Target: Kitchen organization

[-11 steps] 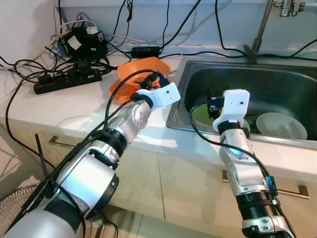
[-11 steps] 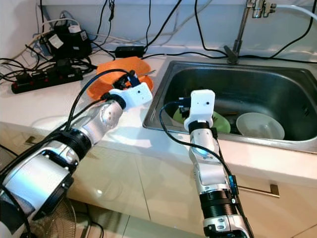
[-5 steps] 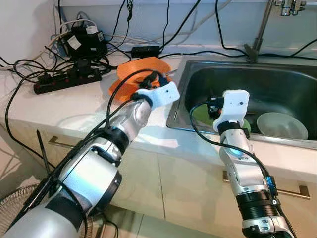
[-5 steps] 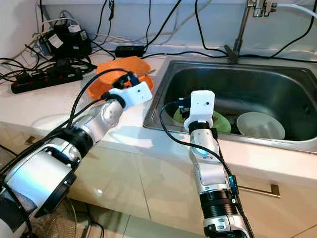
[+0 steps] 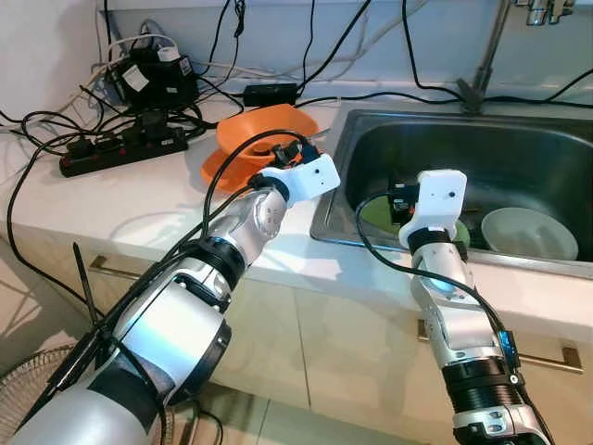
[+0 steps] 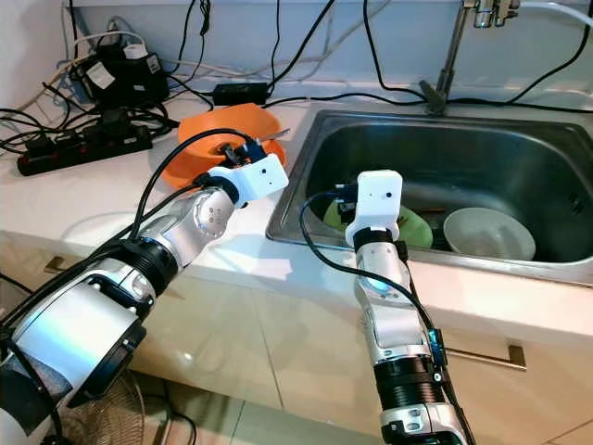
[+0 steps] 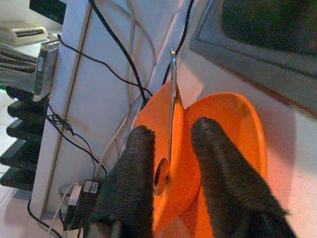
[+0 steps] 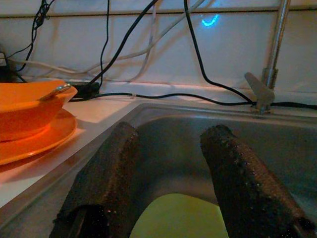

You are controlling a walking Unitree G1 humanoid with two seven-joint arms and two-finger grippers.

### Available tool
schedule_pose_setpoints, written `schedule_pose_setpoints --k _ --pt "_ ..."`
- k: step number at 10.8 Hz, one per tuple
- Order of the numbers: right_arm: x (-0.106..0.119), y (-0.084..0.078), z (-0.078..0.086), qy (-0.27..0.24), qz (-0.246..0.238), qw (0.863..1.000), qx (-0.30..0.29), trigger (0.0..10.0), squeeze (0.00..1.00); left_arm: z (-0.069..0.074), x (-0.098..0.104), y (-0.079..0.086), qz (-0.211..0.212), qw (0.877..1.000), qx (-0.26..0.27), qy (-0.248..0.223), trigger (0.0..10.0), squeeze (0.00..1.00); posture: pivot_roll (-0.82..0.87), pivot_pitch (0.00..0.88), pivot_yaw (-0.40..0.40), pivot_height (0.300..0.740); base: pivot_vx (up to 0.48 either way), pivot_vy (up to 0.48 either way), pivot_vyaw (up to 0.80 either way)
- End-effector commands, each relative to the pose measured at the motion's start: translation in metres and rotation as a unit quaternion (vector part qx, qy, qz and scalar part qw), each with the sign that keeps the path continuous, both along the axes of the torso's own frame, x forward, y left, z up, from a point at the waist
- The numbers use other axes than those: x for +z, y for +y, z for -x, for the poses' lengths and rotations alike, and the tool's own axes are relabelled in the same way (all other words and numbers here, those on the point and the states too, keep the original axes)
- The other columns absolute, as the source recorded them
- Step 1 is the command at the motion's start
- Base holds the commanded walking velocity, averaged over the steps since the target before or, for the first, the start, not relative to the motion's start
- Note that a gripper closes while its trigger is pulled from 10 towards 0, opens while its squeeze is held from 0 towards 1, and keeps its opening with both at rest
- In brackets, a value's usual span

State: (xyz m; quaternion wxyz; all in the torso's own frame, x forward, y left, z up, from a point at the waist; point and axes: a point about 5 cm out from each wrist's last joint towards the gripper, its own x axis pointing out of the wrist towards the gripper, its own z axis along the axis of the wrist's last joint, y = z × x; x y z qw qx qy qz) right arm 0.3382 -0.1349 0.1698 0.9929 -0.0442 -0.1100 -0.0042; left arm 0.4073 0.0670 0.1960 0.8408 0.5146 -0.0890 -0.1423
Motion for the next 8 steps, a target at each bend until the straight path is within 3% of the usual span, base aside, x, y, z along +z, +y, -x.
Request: schedule_pose_setpoints --k 1,8 --pt "-0.001 0.0 0.002 0.004 0.002 1.0 -0.002 10.0 0.0 -0.003 0.005 0.004 -0.008 1.0 0.009 0.0 0.0 0.0 -0.04 0.031 0.134 0.74 0.0 0.0 0.0" --pt "-0.002 -0.002 0.001 0.007 0.002 1.0 -0.007 10.0 0.0 -0.007 0.021 0.009 -0.016 0.998 0.029 -0.045 0.0 0.0 -0.03 0.027 0.129 0.74 0.0 0.0 0.0"
